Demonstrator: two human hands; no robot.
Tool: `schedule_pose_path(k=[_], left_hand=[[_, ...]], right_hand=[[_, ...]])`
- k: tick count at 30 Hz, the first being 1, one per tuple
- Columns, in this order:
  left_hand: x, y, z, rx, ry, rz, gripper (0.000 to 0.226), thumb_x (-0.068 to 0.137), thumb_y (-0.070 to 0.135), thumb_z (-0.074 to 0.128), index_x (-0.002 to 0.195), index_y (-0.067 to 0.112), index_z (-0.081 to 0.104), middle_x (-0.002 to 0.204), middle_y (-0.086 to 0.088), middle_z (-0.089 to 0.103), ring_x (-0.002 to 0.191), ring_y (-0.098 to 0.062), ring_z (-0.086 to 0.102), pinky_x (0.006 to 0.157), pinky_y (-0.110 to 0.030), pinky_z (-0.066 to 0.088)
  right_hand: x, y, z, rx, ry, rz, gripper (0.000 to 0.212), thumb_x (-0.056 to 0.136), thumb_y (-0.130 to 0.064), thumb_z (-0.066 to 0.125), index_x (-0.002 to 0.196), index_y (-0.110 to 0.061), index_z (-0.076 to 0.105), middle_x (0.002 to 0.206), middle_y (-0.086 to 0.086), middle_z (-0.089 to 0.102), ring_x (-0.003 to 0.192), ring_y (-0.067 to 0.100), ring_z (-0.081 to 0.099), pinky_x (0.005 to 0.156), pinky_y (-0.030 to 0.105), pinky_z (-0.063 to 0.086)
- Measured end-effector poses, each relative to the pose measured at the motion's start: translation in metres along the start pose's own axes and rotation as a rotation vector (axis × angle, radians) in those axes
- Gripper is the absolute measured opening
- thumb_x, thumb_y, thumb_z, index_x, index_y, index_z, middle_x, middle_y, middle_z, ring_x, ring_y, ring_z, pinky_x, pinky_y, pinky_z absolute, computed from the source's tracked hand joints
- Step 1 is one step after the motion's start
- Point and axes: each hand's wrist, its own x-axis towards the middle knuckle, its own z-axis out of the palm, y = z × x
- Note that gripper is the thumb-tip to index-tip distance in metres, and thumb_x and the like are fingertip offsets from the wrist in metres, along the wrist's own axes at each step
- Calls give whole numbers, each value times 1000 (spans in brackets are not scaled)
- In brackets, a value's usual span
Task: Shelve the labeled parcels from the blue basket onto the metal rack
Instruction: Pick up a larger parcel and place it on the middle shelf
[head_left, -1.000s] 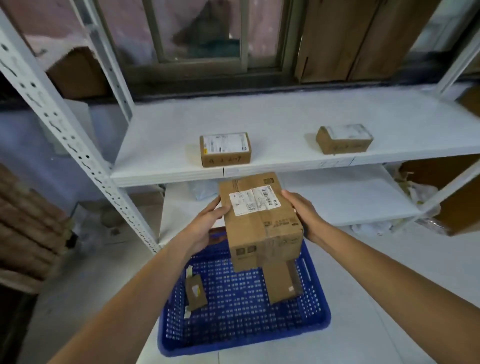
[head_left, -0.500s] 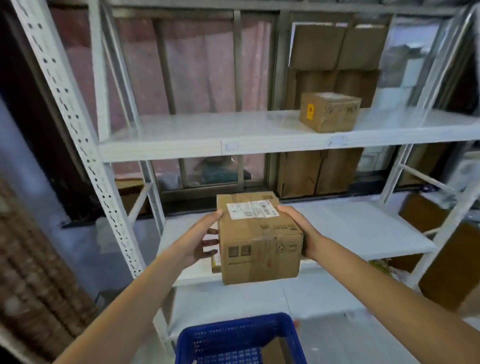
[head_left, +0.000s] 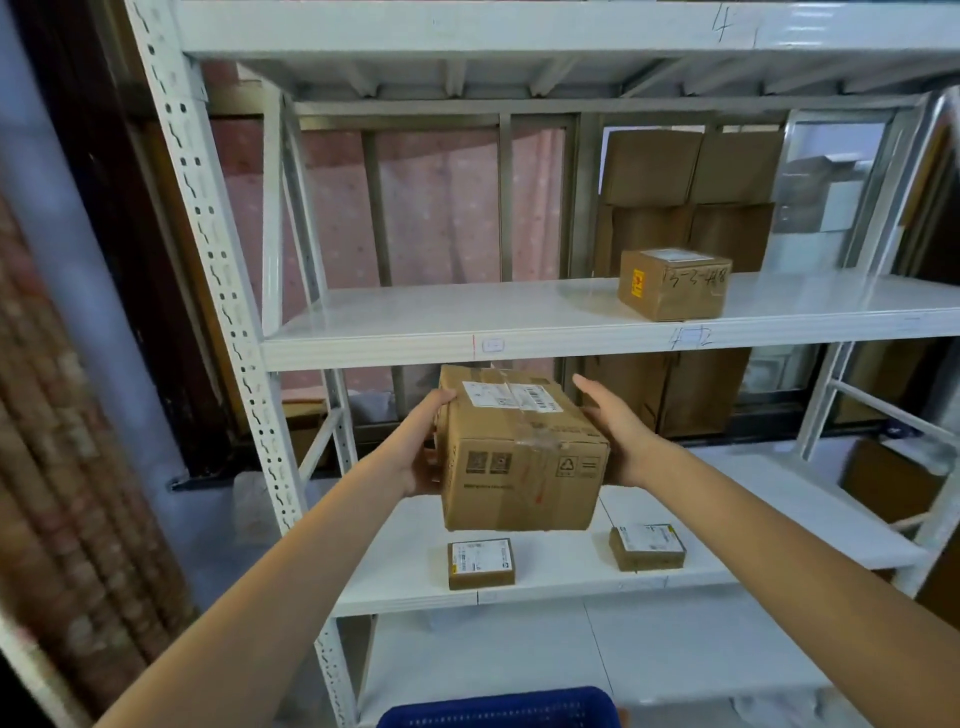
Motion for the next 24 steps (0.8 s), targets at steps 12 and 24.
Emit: schedule_pose_path(k=[12, 24], left_hand=[[-5, 4, 52, -381, 269, 117, 95, 68, 46, 77, 138, 35, 15, 126, -13, 45, 110, -35, 50, 78, -56, 48], [-21, 30, 12, -136, 117, 108, 58, 75, 61, 62, 117, 21, 57, 123, -15, 58, 110, -34, 56, 93, -51, 48]], right_hand=[[-16, 1, -2, 203, 12, 44, 87, 60, -60, 79, 133, -26, 48, 123, 14, 58, 110, 34, 60, 76, 48, 58], [-23, -23, -37, 128, -8, 63, 74, 64, -65, 67, 122, -18, 63, 119, 12, 60, 110, 31, 61, 87, 43, 54]])
